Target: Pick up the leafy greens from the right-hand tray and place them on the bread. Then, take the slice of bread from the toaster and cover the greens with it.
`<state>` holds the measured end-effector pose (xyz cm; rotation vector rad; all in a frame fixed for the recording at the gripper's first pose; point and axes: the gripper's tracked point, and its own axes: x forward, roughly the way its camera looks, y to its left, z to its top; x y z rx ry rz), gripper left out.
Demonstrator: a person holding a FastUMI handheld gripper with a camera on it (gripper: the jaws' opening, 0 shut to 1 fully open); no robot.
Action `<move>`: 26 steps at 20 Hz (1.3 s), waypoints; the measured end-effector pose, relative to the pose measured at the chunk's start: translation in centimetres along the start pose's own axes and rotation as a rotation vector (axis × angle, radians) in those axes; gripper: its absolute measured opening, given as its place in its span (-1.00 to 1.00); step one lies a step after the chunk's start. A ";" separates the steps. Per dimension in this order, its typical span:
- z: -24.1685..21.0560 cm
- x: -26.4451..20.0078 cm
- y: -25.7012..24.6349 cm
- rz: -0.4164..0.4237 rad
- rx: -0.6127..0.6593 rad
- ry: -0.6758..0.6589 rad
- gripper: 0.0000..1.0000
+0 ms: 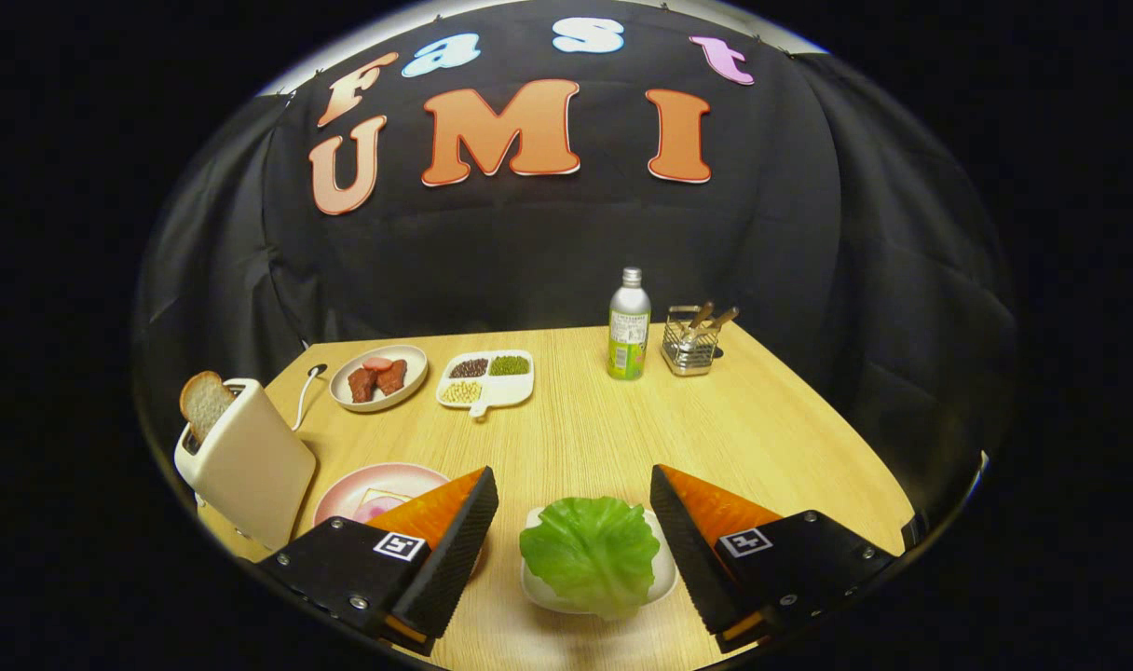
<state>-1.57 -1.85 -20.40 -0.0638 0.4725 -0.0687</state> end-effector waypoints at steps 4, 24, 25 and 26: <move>-2.7 1.3 -0.5 -0.016 0.002 0.067 0.98; -10.3 4.4 -2.4 -0.050 -0.070 0.286 0.99; -10.4 4.3 -2.4 -0.049 -0.071 0.290 0.98; -10.5 4.3 -2.3 -0.046 -0.072 0.294 0.98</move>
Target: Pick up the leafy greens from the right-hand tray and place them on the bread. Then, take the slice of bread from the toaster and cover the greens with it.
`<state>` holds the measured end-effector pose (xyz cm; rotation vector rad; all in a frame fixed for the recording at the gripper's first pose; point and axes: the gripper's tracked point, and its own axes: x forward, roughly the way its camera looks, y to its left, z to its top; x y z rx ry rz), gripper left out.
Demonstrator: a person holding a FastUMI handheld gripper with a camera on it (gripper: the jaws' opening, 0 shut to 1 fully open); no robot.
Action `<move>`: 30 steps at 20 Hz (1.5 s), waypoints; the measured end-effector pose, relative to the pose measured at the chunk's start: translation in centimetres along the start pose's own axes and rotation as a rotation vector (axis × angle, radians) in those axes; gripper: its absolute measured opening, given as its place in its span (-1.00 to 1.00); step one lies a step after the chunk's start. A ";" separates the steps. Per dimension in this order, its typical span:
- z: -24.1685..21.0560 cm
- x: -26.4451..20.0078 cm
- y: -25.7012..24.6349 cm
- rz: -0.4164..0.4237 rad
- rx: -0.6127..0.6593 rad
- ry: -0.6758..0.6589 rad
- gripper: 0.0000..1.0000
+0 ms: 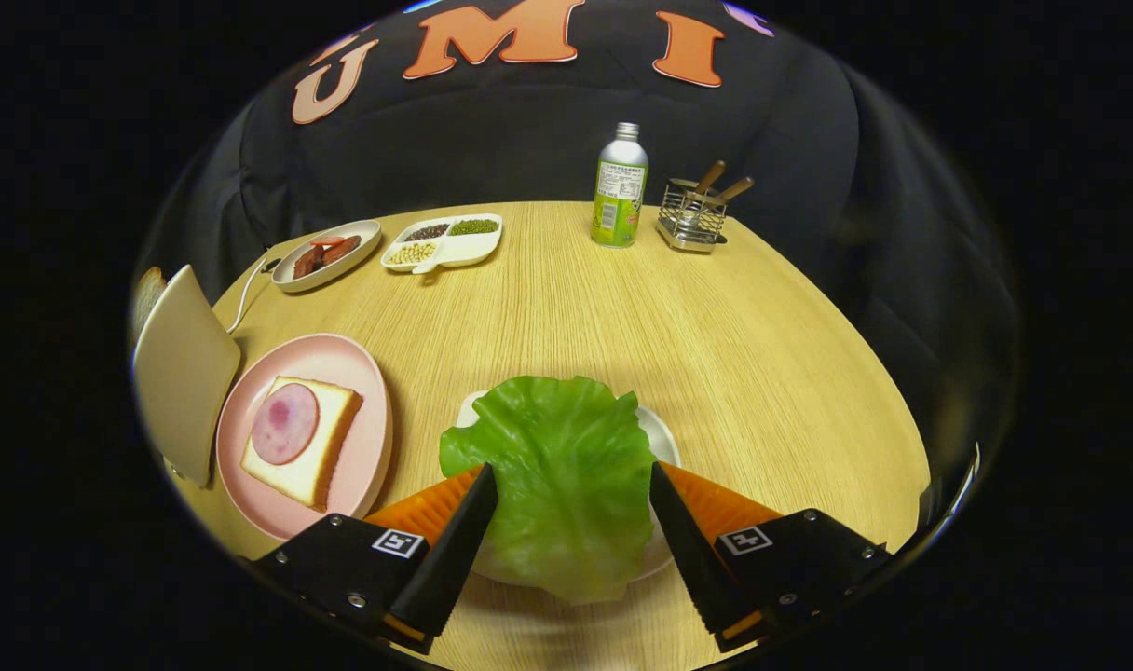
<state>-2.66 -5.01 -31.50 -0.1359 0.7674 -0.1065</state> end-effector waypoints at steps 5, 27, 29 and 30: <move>-0.6 0.1 0.5 0.022 -0.013 0.035 0.80; -0.9 -0.2 0.6 0.042 -0.001 0.066 -0.98; -0.5 -0.6 0.6 0.049 0.008 0.052 -0.98; -0.2 -0.9 0.6 0.052 0.009 0.046 -0.98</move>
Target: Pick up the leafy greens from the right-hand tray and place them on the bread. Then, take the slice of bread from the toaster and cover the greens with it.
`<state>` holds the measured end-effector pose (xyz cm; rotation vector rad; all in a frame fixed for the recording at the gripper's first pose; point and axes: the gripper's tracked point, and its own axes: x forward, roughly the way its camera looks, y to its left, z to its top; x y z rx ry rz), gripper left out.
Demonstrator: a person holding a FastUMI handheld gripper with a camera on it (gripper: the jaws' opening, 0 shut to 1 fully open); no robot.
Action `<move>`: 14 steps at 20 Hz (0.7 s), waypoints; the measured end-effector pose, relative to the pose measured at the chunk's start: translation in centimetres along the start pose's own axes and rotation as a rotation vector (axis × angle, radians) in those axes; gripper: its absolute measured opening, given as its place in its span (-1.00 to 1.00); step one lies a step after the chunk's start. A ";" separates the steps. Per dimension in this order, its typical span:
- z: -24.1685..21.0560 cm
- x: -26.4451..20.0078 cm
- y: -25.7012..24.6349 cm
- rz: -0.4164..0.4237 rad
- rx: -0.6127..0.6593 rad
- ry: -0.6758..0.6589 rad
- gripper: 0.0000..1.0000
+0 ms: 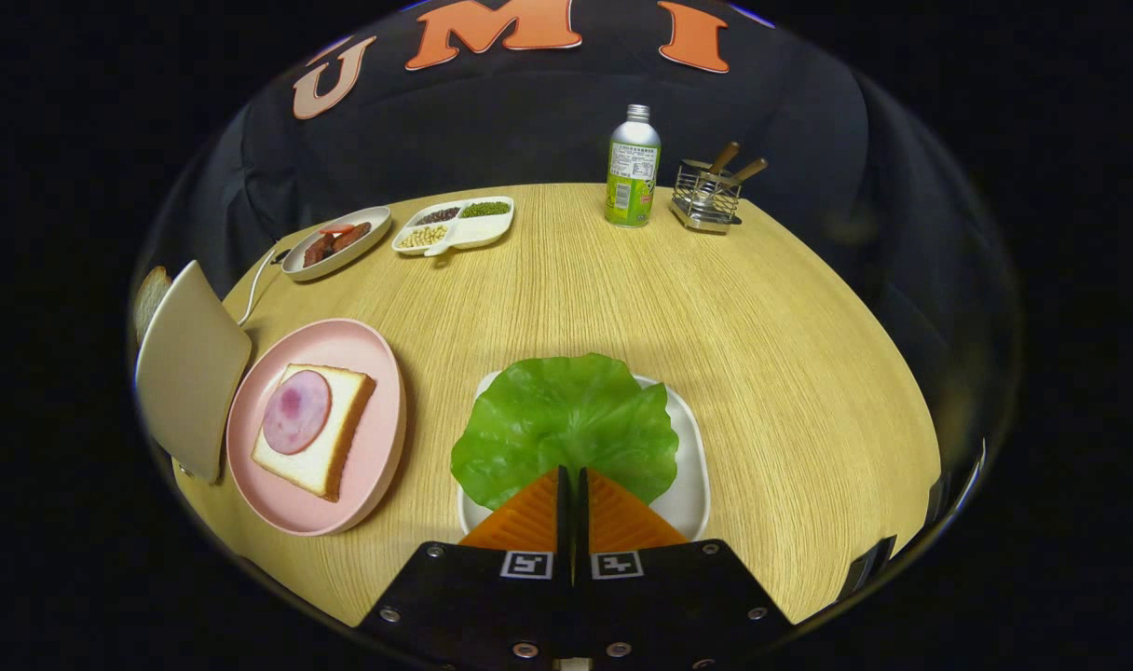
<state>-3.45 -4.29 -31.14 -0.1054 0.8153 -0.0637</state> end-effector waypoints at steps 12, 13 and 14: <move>4.3 -3.6 1.6 0.038 -0.019 -0.102 -0.98; 4.5 -3.8 1.9 0.043 -0.021 -0.108 -0.98; 4.6 -4.0 2.3 0.050 -0.024 -0.109 -0.98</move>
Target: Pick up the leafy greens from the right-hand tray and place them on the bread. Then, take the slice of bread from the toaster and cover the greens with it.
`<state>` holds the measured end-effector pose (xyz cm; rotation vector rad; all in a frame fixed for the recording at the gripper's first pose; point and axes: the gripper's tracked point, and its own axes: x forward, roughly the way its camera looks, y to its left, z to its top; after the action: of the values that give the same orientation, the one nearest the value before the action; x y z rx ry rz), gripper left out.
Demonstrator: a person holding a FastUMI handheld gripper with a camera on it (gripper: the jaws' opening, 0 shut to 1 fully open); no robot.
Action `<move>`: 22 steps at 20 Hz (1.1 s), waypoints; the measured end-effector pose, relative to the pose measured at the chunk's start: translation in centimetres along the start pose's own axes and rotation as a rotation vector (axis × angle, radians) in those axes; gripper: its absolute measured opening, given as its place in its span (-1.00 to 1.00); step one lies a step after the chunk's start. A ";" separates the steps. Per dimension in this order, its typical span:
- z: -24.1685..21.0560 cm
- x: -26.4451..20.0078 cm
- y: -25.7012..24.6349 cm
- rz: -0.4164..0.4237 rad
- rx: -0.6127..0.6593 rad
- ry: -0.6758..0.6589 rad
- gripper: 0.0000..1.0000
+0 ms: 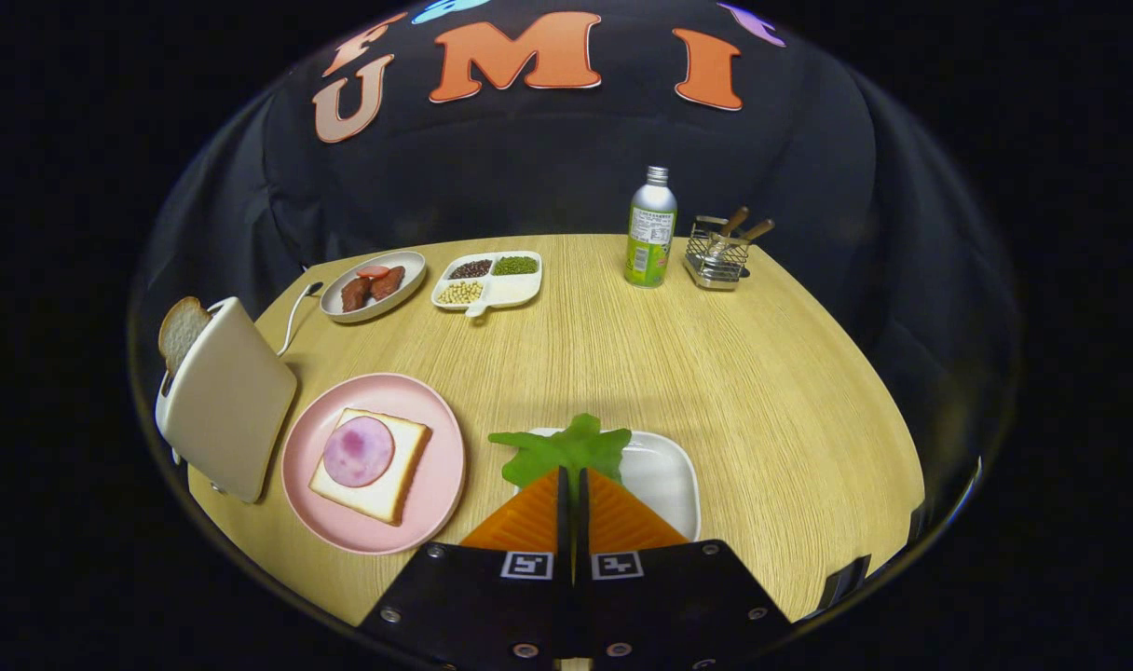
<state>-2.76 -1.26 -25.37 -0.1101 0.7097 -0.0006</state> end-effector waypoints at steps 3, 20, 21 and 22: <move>0.9 -0.5 1.2 0.019 -0.009 -0.016 -0.98; 2.6 -0.1 10.0 0.162 -0.098 -0.047 -0.99; 2.7 0.0 10.7 0.173 -0.098 -0.047 -0.98; 2.6 0.0 11.4 0.185 -0.098 -0.044 -0.99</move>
<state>-1.53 10.31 -24.58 -0.1373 0.6736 0.2133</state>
